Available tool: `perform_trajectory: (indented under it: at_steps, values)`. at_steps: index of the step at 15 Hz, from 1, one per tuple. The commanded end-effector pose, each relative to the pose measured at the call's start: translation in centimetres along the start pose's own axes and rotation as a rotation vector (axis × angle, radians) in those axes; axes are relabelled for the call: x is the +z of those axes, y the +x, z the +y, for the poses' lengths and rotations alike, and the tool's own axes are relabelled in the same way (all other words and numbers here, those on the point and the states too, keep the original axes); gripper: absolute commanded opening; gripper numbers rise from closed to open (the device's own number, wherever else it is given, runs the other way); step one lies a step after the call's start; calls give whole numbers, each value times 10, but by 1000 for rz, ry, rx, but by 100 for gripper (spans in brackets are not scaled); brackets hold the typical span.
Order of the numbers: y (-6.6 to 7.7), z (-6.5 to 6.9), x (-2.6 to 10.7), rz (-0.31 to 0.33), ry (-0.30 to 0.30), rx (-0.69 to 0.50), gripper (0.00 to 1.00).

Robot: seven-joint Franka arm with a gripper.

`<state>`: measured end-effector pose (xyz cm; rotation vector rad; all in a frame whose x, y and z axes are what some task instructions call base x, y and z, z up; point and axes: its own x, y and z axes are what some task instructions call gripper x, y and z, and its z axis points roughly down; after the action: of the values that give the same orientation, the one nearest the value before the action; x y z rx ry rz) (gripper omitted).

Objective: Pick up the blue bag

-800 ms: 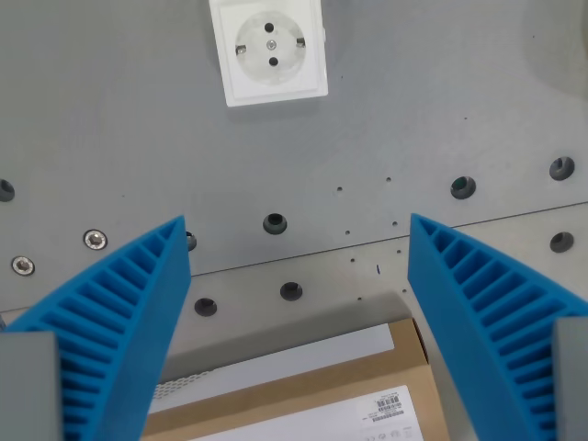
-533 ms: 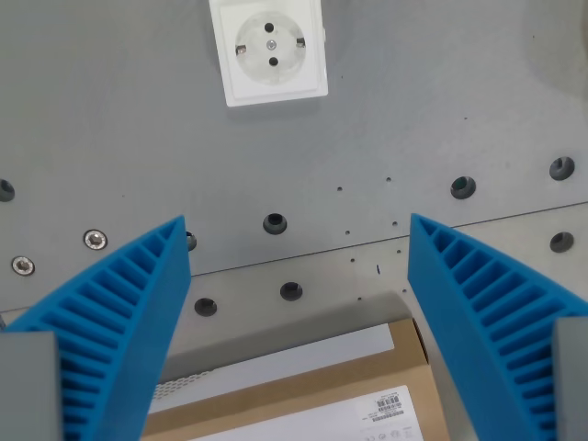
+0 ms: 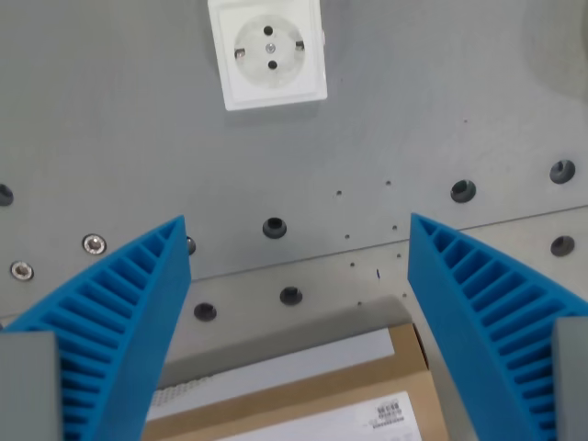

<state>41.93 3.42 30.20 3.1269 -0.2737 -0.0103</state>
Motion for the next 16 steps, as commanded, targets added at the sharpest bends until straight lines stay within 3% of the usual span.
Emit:
perform_trajectory:
  at_steps: [1,9,16]
  values:
    - [20,8,9,7,-3,14,100]
    - [58,21,29,1,-18,37,100]
    - [91,40,63,25,-16,64,100]
